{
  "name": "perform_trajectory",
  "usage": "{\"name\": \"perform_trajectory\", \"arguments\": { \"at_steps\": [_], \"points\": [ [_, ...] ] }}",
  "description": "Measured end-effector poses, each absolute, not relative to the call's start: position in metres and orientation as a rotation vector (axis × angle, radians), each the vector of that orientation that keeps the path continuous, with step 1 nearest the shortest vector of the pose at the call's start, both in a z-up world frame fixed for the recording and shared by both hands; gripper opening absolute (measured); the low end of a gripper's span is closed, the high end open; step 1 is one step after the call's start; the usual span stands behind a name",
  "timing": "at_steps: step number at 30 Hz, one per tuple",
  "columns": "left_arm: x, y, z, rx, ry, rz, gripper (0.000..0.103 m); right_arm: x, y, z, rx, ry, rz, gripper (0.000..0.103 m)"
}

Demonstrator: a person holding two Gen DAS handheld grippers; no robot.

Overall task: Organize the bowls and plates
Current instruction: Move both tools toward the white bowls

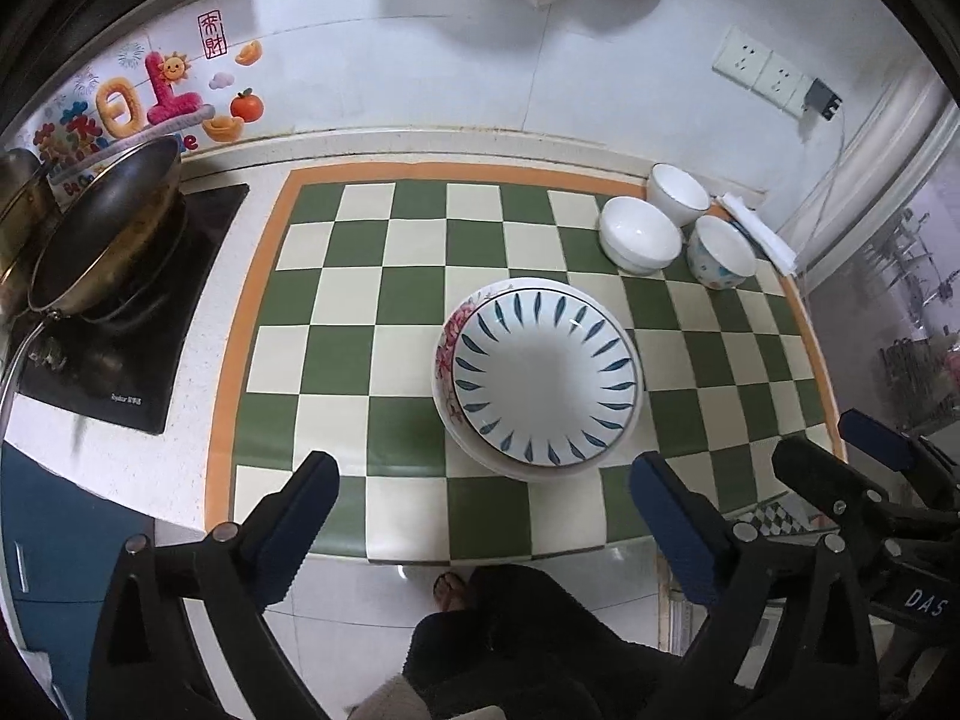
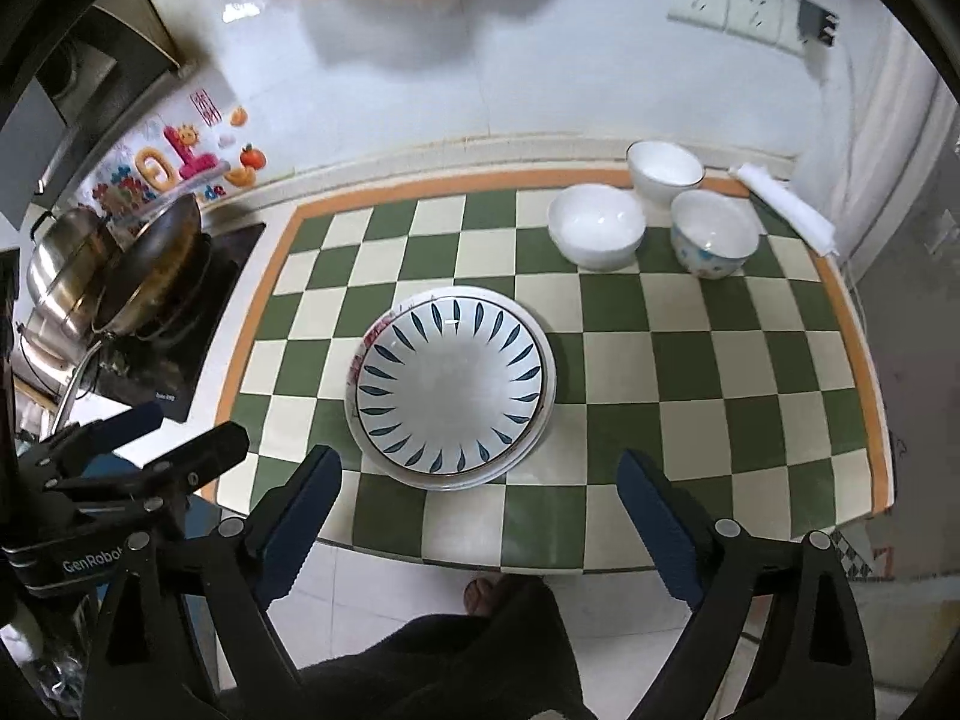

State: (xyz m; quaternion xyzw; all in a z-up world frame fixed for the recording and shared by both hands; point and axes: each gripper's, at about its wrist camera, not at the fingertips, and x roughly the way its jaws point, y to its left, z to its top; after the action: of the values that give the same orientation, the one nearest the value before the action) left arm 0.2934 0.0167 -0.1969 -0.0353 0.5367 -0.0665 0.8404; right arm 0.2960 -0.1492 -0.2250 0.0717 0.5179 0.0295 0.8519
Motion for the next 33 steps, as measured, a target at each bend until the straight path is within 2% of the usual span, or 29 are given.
{"name": "perform_trajectory", "arguments": {
  "at_steps": [8,14,21,26,28,33],
  "points": [
    [0.28,0.013,-0.186,-0.074,1.121,-0.131,0.101,0.274,-0.155,-0.217,0.172,1.086,0.06,0.096],
    [0.302,-0.01,-0.179,-0.048,1.088,-0.121,0.101,0.29,-0.18,-0.221,0.257,1.079,0.108,0.096],
    [0.392,-0.058,-0.193,-0.068,1.106,-0.121,0.101,0.361,-0.248,-0.249,0.38,1.098,0.128,0.096],
    [0.487,-0.094,-0.239,-0.095,1.224,-0.163,0.1,0.443,-0.299,-0.288,0.38,1.16,0.096,0.096],
    [0.517,-0.103,-0.26,-0.128,1.287,-0.164,0.097,0.474,-0.313,-0.304,0.372,1.178,0.088,0.095],
    [0.577,-0.124,-0.31,-0.153,1.398,-0.162,0.078,0.541,-0.343,-0.351,0.449,1.243,0.095,0.084]
  ]
}}
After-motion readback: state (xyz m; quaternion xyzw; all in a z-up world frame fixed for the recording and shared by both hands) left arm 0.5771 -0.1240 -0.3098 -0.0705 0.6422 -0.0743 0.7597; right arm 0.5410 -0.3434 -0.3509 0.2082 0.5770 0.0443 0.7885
